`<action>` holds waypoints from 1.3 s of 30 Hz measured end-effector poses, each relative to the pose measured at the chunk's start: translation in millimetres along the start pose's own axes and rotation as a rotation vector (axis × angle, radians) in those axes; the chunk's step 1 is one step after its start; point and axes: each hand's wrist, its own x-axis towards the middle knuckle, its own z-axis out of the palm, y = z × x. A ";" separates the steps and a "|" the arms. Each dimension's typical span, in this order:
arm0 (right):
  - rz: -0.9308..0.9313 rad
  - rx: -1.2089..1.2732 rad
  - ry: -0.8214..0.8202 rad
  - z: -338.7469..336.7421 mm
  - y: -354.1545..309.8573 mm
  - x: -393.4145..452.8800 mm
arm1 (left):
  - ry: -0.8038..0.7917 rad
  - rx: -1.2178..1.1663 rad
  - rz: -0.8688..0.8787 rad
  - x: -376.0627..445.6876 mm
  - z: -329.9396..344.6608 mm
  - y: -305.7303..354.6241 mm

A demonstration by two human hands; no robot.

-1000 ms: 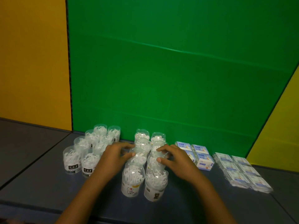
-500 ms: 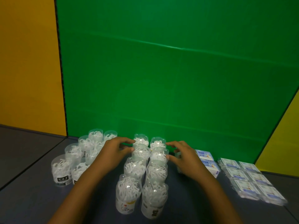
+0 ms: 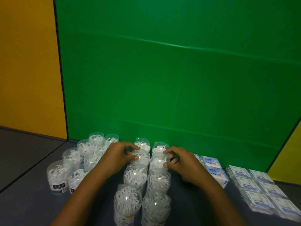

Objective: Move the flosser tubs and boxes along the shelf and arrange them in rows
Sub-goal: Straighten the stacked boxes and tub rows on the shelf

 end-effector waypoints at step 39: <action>-0.037 0.037 0.140 -8.3 11.8 31.2 | 0.083 0.072 0.101 43.0 1.8 -12.5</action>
